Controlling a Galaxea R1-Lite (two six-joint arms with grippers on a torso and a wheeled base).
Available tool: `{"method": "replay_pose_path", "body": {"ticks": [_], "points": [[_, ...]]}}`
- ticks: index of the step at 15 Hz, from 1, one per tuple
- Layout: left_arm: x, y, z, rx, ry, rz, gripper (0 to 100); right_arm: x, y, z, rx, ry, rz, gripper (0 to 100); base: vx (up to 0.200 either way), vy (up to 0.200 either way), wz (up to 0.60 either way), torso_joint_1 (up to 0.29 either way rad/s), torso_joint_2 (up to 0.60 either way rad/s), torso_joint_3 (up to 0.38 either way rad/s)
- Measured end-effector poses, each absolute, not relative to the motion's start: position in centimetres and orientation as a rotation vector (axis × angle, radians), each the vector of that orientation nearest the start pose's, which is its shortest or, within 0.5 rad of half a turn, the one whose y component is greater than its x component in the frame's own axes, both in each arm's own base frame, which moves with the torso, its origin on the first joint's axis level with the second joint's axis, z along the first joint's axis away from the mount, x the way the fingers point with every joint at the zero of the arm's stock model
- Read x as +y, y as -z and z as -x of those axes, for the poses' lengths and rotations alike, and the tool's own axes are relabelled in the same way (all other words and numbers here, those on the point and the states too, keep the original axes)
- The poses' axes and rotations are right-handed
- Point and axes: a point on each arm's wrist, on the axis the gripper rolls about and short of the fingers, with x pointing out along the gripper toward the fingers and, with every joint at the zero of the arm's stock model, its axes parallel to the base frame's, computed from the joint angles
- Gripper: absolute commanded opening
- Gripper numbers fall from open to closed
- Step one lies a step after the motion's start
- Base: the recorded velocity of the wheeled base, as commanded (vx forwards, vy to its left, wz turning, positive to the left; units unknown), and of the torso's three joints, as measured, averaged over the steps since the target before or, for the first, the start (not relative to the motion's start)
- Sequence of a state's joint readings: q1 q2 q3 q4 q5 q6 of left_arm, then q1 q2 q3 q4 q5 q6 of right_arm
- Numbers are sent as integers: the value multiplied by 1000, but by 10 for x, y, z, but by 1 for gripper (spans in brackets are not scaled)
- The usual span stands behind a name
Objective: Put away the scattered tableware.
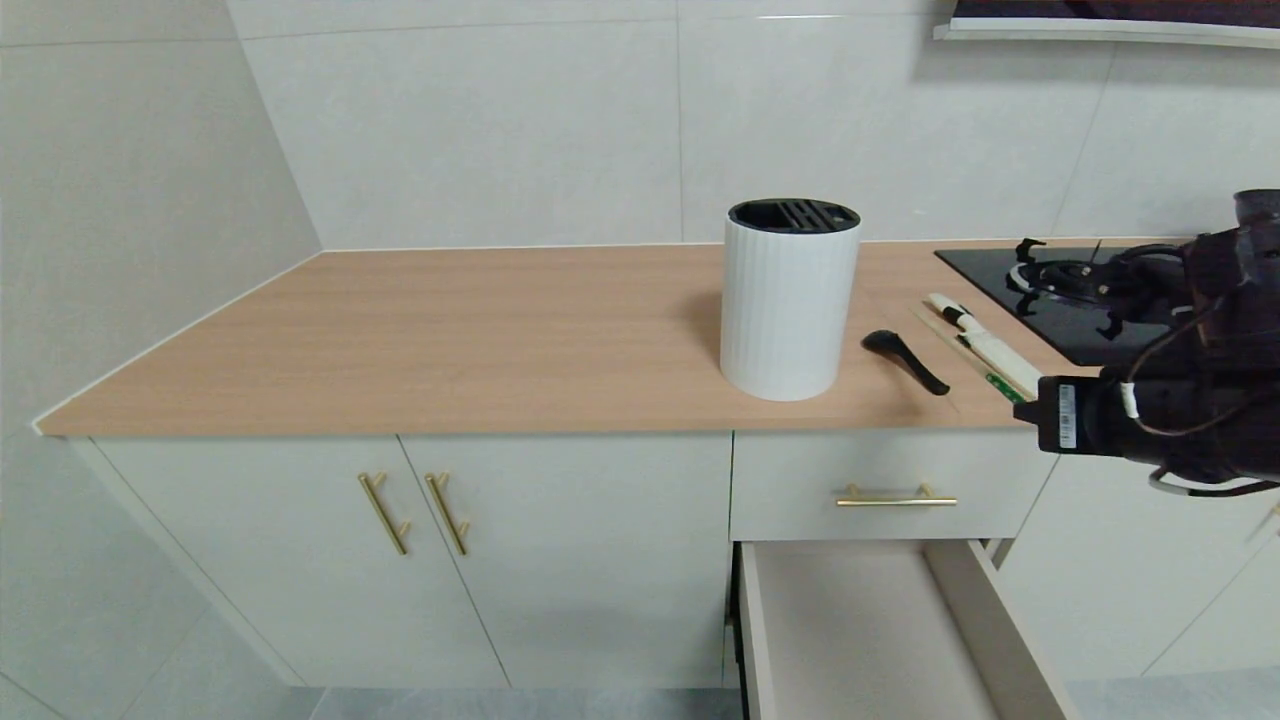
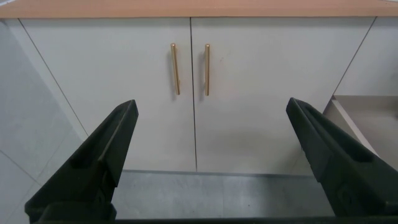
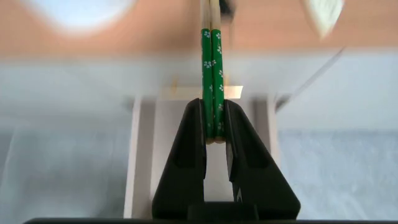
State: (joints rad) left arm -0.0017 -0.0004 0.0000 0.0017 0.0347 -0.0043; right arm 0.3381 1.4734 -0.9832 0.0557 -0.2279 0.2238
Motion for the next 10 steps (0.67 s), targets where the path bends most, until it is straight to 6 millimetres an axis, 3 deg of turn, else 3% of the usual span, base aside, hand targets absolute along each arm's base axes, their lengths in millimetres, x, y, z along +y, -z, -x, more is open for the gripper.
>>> {"method": "replay_pose_path", "body": {"ticks": [5,10], "points": [[1,-75,23,1,-33,4,100,65,-249,-177,619,-327,-114,0,0,0,0,0,0,0],[1,-75,23,1,-33,4,100,69,-244,-161,625,-400,-62,0,0,0,0,0,0,0]]}}
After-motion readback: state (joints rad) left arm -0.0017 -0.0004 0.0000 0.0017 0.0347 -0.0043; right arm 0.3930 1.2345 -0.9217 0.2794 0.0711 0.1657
